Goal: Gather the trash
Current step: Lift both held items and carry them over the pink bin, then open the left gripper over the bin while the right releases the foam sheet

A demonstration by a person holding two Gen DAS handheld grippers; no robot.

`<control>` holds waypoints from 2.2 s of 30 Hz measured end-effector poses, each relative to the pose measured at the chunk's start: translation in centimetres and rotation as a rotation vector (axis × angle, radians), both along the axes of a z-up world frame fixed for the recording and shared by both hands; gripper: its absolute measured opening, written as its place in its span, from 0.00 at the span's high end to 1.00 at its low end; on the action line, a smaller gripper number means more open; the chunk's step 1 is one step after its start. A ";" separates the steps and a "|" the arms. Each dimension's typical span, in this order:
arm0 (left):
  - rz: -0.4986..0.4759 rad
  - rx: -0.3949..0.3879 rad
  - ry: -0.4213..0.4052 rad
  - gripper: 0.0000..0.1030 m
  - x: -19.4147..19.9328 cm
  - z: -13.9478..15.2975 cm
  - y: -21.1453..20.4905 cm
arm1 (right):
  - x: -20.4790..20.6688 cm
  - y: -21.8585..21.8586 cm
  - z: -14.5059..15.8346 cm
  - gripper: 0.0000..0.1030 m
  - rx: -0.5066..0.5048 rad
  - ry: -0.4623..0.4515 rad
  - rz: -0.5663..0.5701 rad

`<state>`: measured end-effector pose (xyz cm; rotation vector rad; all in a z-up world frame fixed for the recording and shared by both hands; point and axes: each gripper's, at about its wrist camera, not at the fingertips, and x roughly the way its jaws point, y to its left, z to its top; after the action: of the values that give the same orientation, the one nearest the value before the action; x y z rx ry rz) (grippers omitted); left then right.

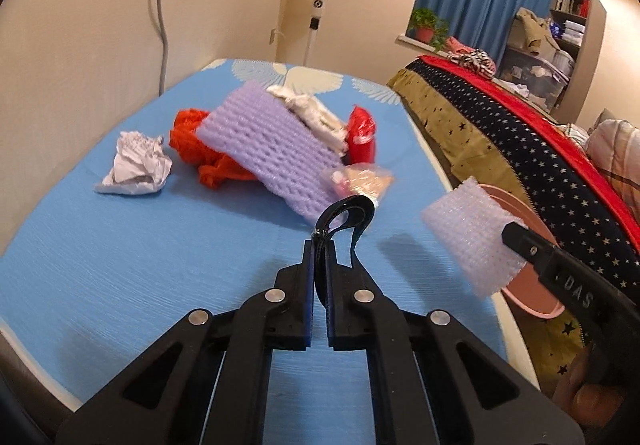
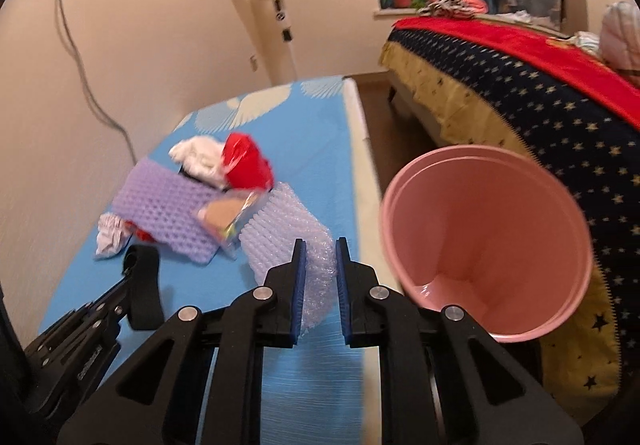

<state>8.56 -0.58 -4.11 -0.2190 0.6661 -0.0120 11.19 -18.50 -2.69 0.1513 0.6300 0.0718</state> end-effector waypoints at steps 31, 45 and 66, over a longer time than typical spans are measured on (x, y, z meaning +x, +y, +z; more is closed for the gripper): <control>-0.343 0.059 -0.108 0.96 5.0 3.8 -15.1 | 1.1 -15.2 6.3 0.85 -0.049 -0.080 -0.369; -0.432 0.076 -0.085 0.96 6.9 1.4 -17.8 | 2.9 -15.4 4.6 0.85 -0.094 -0.044 -0.425; -0.434 0.015 -0.064 0.57 8.6 0.7 -17.2 | 2.5 -16.0 4.3 0.69 -0.114 -0.028 -0.475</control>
<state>17.12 -17.83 -3.37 -0.0559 0.6398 -0.4286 13.72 -34.47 1.66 0.1857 0.5551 -0.4187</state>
